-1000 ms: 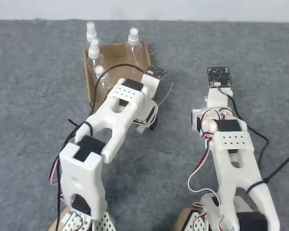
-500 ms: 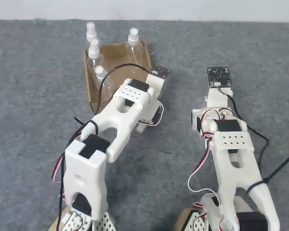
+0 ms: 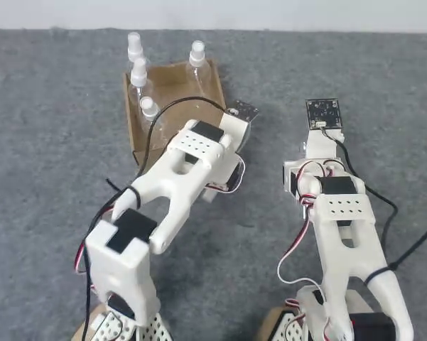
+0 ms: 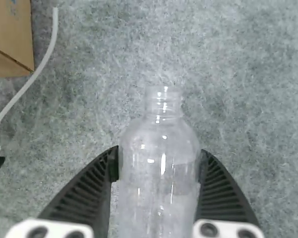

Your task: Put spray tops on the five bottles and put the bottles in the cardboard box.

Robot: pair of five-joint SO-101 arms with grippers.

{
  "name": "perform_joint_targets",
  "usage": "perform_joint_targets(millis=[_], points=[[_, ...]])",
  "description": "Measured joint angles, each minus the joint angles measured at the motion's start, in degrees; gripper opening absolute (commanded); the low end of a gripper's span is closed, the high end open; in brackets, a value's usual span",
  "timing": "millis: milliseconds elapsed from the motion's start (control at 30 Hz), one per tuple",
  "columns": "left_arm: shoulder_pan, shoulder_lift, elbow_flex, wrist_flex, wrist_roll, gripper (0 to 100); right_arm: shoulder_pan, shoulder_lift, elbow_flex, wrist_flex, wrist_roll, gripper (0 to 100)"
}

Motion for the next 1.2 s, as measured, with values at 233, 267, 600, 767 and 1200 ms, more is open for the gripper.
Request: perform_joint_targets(millis=[233, 267, 600, 767, 1200], points=[[0.0, -8.4, 4.7, -0.6, -0.9, 1, 0.0, 0.0, 0.0, 0.0, 0.0, 11.8], [0.0, -9.6, 4.7, -0.5, -1.7, 1, 0.0, 0.0, 0.0, 0.0, 0.0, 11.8], [0.0, -20.0, 4.7, 4.4, -3.9, 1, 0.0, 0.0, 0.0, 0.0, 0.0, 11.8], [0.1, -21.5, 4.7, 6.9, -3.9, 1, 0.0, 0.0, 0.0, 0.0, 0.0, 11.8], [0.1, -30.9, 6.4, 9.7, -3.9, 1, 0.0, 0.0, 0.0, 0.0, 0.0, 11.8]])
